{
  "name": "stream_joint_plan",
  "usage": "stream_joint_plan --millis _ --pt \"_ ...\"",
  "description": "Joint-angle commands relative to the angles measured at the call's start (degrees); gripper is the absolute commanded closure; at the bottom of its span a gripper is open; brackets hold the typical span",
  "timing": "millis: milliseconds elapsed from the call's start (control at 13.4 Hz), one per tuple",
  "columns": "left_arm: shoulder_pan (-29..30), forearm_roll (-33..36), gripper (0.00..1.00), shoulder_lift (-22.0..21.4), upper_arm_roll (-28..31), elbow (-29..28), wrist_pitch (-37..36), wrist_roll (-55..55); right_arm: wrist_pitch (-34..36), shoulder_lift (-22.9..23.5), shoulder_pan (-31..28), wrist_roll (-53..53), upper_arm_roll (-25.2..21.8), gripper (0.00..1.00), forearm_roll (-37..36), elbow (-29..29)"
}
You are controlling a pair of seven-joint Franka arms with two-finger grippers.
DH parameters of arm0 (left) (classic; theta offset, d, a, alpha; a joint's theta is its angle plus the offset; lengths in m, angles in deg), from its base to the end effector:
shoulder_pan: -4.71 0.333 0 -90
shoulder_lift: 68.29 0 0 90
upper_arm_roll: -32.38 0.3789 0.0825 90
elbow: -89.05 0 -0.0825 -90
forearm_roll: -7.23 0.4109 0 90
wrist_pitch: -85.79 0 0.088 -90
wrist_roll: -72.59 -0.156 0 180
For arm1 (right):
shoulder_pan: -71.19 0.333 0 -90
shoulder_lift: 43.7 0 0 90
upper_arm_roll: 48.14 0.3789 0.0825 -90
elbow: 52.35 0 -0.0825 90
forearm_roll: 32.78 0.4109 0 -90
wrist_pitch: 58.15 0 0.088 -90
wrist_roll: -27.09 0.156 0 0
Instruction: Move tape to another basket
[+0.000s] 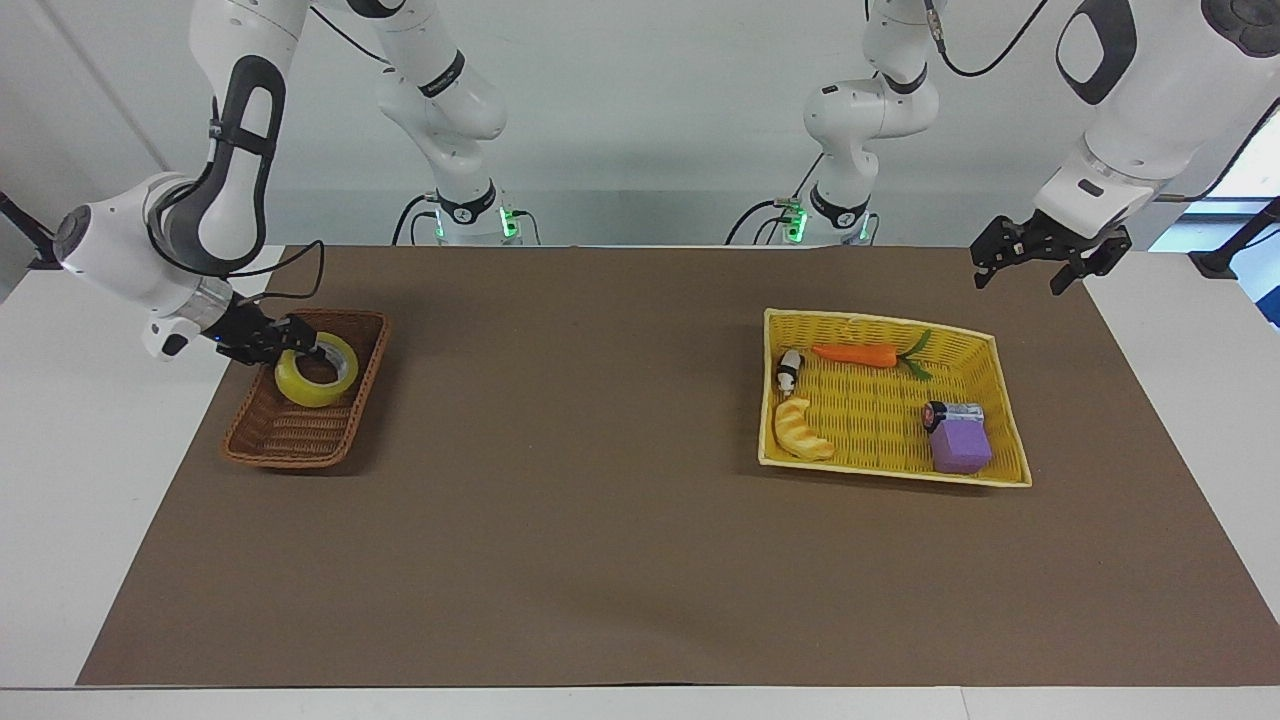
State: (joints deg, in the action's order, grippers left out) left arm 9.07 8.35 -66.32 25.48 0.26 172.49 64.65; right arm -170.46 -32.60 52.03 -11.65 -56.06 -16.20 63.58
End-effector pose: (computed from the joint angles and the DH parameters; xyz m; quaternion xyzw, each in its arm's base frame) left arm 0.5837 -0.0215 0.6242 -0.9952 0.0911 0.0356 0.0060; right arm 0.5314 -0.2343 0.3380 -0.9854 -0.0286 0.0441 0.1621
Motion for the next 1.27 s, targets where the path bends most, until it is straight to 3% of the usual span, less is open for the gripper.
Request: stream_joint_plan --millis 0,374,897,1196 --pt "0.4 0.6 0.0 -1.1 -0.2 -1.0 -0.7 -0.1 0.2 1.9 -0.5 -1.2 1.0 0.0 0.5 -4.3" --pt "0.4 0.6 0.0 -1.1 -0.2 -1.0 -0.7 -0.2 0.9 -0.2 4.6 5.7 2.6 0.0 -0.8 -10.7" --pt "0.4 0.6 0.0 -1.1 -0.2 -1.0 -0.7 -0.2 6.9 -6.4 18.0 32.6 2.6 0.0 -10.7 -10.4" --pt "0.4 0.6 0.0 -1.1 -0.2 -1.0 -0.7 -0.2 9.4 -8.3 24.4 45.3 2.6 0.0 -12.6 -9.9"
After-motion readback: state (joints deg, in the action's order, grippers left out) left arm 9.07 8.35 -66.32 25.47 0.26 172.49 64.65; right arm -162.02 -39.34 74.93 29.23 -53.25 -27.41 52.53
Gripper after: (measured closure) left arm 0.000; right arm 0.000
